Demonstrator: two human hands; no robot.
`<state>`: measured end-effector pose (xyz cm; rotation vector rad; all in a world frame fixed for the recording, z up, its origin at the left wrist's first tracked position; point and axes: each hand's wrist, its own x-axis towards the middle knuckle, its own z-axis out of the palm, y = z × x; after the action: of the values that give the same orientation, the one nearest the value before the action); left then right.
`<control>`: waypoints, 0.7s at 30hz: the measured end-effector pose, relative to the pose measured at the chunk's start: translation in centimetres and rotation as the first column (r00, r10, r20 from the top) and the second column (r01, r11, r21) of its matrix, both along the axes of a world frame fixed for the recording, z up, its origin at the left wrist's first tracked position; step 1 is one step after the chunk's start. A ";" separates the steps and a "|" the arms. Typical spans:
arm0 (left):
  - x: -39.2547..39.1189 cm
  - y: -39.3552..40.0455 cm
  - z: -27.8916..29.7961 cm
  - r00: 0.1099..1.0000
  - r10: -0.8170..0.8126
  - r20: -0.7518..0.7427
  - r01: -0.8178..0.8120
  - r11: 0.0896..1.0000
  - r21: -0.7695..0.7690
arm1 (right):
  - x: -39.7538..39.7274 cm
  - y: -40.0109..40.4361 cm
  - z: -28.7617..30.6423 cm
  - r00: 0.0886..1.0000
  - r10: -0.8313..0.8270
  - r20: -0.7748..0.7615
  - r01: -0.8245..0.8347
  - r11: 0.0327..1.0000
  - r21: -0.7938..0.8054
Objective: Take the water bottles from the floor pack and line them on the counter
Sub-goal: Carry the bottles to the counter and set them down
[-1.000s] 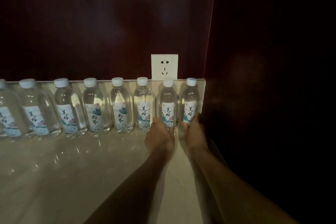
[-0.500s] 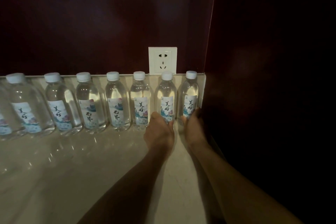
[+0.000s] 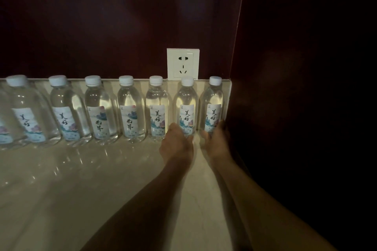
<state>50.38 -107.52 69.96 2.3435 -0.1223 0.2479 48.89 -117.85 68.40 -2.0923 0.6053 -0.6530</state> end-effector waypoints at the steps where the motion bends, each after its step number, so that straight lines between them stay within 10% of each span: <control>1: 0.0 0.0 0.1 1.000 0.001 -0.004 -0.001 1.000 0.002 | 0.1 0.0 -0.1 1.000 -0.007 0.003 0.007 1.000 0.008; 21: -0.5 0.2 0.2 1.000 -0.017 -0.015 0.017 1.000 0.013 | 0.0 -0.2 -0.1 1.000 0.003 -0.013 -0.004 0.999 -0.045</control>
<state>49.93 -107.32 70.21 2.3559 -0.1370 0.2222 48.88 -118.00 68.32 -2.1410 0.5991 -0.6568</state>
